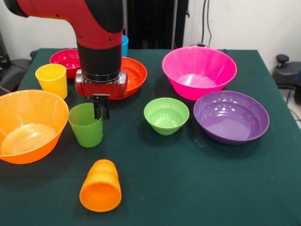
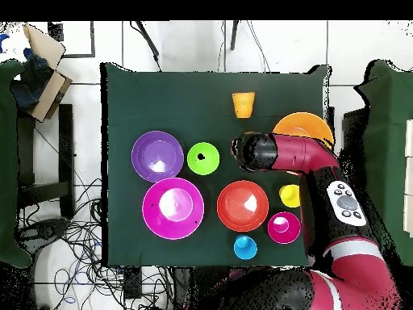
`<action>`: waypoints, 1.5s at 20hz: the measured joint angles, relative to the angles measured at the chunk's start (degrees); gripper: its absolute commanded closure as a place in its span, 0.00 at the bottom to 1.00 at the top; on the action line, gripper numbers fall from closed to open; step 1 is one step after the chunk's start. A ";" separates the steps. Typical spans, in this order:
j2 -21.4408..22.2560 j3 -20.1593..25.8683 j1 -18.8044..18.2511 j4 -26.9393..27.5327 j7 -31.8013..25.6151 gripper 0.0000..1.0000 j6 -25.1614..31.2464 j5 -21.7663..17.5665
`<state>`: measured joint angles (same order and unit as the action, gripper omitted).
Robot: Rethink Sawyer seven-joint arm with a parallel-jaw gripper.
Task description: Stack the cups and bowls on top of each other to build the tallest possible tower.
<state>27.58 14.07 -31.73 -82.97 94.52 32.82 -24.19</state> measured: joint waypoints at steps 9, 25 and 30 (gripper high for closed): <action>1.62 -0.02 1.31 1.14 0.00 1.00 8.17 1.46; 6.12 0.38 1.49 5.32 0.00 1.00 21.15 4.32; 6.72 0.48 1.45 7.41 0.00 1.00 21.21 4.32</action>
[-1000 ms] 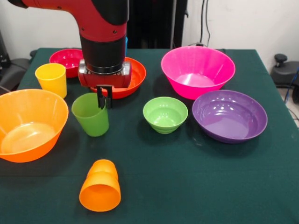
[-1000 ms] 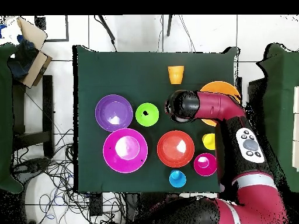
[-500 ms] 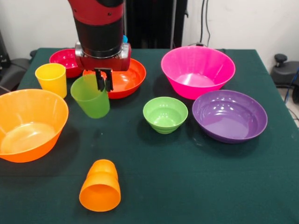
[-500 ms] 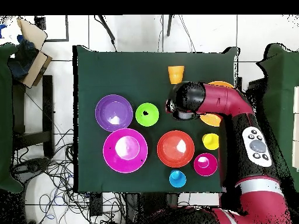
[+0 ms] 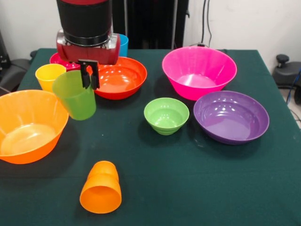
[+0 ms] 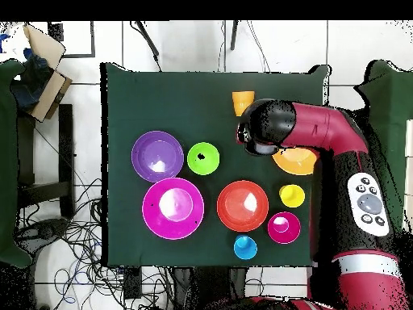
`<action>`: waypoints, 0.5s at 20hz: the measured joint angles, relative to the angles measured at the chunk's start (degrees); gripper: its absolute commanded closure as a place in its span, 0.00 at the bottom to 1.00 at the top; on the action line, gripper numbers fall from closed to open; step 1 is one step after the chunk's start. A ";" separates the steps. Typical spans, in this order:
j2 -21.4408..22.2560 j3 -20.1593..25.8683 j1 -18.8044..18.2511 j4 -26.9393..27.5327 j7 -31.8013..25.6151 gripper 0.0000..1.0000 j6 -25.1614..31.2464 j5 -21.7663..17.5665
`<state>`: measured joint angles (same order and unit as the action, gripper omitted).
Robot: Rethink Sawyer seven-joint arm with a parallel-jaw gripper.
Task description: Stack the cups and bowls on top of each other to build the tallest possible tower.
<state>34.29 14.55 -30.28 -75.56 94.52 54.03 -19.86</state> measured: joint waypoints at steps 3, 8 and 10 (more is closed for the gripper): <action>0.00 0.23 -0.21 1.71 0.00 1.00 1.01 -0.01; -0.06 0.69 -0.94 3.77 0.00 1.00 3.53 -0.01; -0.12 0.93 -1.57 4.66 0.00 1.00 4.08 -0.07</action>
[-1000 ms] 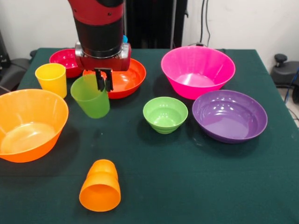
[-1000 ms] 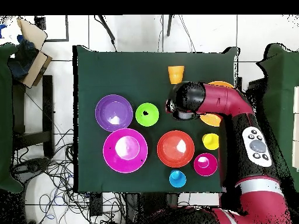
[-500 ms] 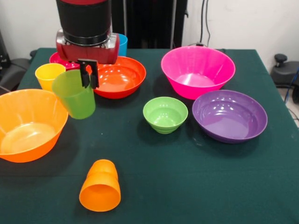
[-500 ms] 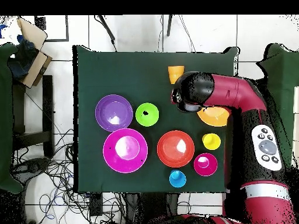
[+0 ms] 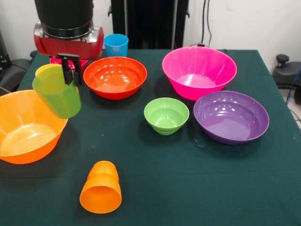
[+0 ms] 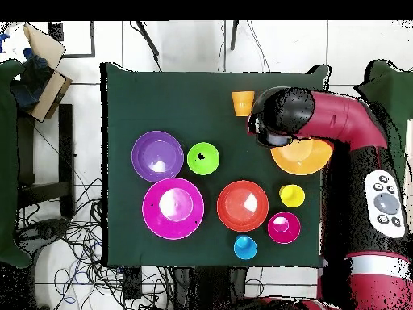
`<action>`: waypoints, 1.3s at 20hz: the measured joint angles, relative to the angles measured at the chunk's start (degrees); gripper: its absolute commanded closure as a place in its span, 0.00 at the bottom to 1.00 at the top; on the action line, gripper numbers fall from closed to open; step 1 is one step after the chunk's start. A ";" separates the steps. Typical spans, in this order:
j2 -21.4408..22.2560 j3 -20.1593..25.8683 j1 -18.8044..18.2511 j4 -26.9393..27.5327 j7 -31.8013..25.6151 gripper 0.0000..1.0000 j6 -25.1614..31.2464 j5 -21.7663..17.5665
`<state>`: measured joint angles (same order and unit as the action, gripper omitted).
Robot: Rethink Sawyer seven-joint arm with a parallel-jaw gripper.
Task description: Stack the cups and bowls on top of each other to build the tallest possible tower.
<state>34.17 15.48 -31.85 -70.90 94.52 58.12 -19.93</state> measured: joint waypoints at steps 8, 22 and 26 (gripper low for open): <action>-0.09 0.53 -2.58 0.64 0.00 1.00 0.00 -0.24; -1.20 1.63 -8.83 0.38 -0.01 1.00 -2.62 -4.16; -2.36 2.62 -9.93 -0.03 -0.01 1.00 -5.14 -5.10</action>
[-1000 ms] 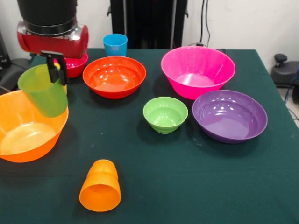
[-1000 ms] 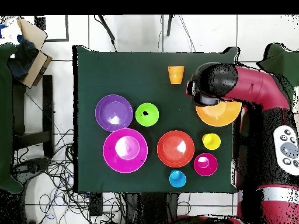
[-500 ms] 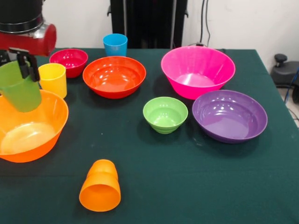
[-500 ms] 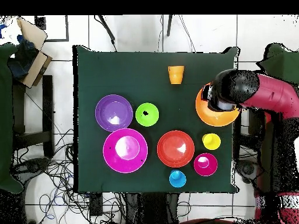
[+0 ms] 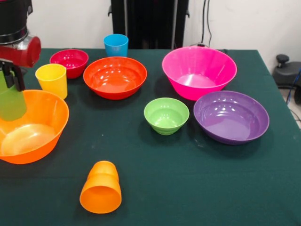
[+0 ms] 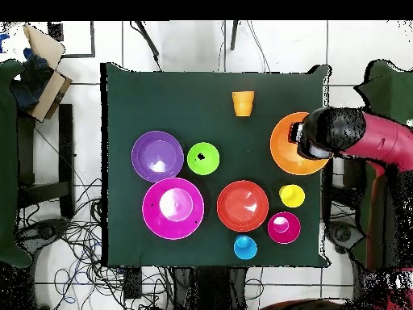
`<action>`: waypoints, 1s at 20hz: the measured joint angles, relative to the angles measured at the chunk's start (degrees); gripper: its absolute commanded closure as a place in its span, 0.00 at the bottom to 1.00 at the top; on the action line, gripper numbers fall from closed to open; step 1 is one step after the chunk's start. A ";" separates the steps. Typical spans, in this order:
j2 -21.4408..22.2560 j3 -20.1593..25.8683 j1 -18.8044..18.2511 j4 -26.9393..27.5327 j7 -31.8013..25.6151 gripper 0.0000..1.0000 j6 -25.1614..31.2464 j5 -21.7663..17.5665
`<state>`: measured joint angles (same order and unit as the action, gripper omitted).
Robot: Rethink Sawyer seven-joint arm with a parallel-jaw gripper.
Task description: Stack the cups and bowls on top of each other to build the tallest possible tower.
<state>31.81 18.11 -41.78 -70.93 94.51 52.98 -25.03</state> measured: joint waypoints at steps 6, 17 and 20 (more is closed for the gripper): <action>-1.14 1.18 -0.71 -1.35 0.00 1.00 -3.18 -0.28; -2.37 3.34 -0.78 -4.99 0.00 0.00 -8.14 -0.36; -2.38 3.47 -0.72 -5.28 0.00 0.00 -8.77 -0.36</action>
<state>29.43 21.58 -42.50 -76.21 94.51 44.21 -25.39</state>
